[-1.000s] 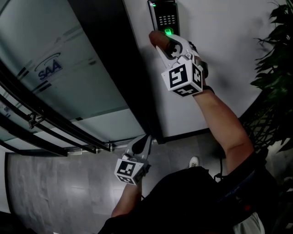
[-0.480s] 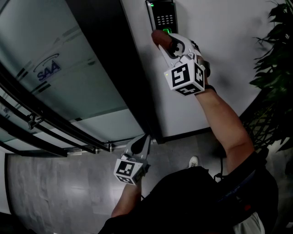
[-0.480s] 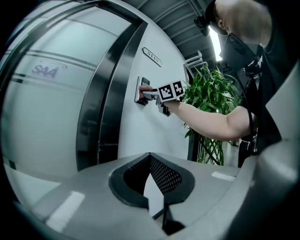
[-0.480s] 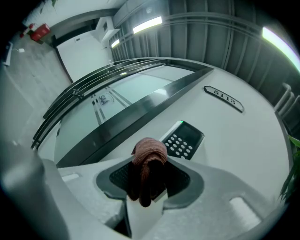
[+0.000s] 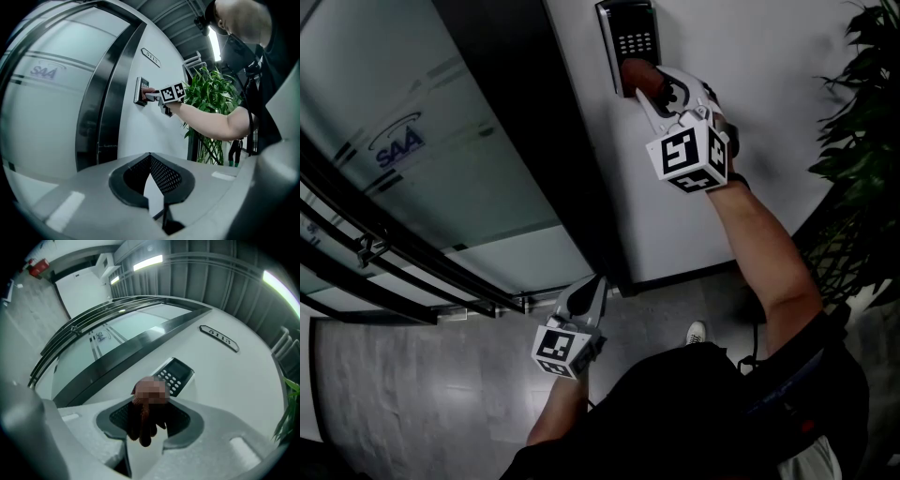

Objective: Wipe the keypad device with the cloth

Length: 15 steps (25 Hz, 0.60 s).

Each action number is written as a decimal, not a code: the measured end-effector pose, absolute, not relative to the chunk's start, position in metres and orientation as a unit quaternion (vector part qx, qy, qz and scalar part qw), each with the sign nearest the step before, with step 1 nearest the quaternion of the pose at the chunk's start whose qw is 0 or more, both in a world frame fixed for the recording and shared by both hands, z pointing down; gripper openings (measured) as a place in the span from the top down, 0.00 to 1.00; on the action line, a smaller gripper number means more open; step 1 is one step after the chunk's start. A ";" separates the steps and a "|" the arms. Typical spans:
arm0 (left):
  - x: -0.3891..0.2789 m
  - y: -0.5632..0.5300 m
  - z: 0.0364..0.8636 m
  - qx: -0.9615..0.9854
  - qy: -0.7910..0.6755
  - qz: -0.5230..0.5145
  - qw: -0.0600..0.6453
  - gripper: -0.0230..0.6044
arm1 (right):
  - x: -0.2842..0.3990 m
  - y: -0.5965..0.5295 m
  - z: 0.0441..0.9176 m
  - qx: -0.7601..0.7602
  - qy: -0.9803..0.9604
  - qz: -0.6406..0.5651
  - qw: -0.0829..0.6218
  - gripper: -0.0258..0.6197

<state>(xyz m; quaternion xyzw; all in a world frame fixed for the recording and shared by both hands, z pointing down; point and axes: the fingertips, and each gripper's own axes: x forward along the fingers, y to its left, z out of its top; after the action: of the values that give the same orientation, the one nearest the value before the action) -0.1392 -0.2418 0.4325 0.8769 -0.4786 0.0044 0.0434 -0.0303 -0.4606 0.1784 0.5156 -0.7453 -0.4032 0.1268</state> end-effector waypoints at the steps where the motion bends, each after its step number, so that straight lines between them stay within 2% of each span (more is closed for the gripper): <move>1: -0.140 -0.242 0.432 0.877 -0.479 0.004 0.044 0.94 | -0.029 -0.460 0.178 0.517 -0.745 -0.402 0.126 0.74; 15: -0.135 -0.242 0.432 0.880 -0.472 0.007 0.043 0.94 | 0.002 -0.469 0.185 0.541 -0.736 -0.385 0.133 0.74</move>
<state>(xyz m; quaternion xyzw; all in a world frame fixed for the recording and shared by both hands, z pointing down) -0.1350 -0.2417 0.4324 0.8803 -0.4723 0.0069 0.0431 0.0018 -0.4687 0.1848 0.5411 -0.7356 -0.3853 0.1330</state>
